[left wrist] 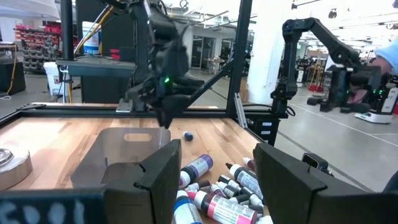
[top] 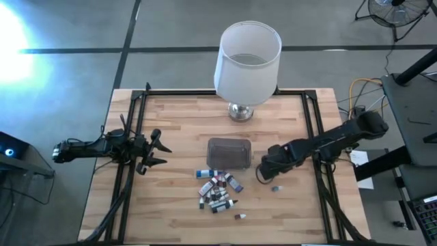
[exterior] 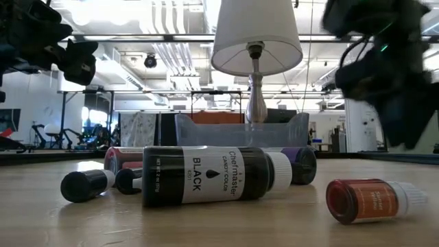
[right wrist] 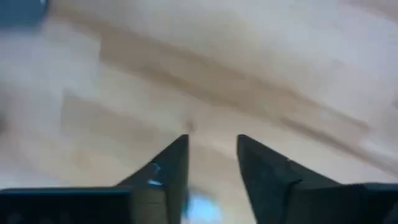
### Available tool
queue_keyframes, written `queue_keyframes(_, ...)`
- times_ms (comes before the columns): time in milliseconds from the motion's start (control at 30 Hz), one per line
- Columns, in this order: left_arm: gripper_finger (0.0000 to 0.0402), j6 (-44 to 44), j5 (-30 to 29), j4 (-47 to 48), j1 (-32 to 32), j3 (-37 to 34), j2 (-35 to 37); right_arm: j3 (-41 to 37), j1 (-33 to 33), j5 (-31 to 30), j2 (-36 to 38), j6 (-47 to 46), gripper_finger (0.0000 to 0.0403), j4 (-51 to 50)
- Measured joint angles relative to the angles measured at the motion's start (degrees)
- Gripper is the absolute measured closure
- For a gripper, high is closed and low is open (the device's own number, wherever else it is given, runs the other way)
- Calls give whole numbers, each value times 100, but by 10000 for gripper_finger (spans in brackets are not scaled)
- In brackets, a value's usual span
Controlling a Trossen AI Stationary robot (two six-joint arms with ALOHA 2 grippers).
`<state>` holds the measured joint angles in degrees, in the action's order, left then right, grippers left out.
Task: Pick & Place food coloring
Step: Put the small blue food coloring into the black bin
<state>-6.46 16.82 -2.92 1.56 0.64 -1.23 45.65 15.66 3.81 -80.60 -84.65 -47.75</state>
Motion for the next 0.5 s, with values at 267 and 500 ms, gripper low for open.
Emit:
queue_keyframes(267, 223, 0, 0, -2, 0, 0, -1, -29, 894, 849, 268, -776, 172, -310)
queue_keyframes(500, 223, 0, 0, -2, 0, 0, -7, -18, 1000, 586, -170, -1080, 136, 245)
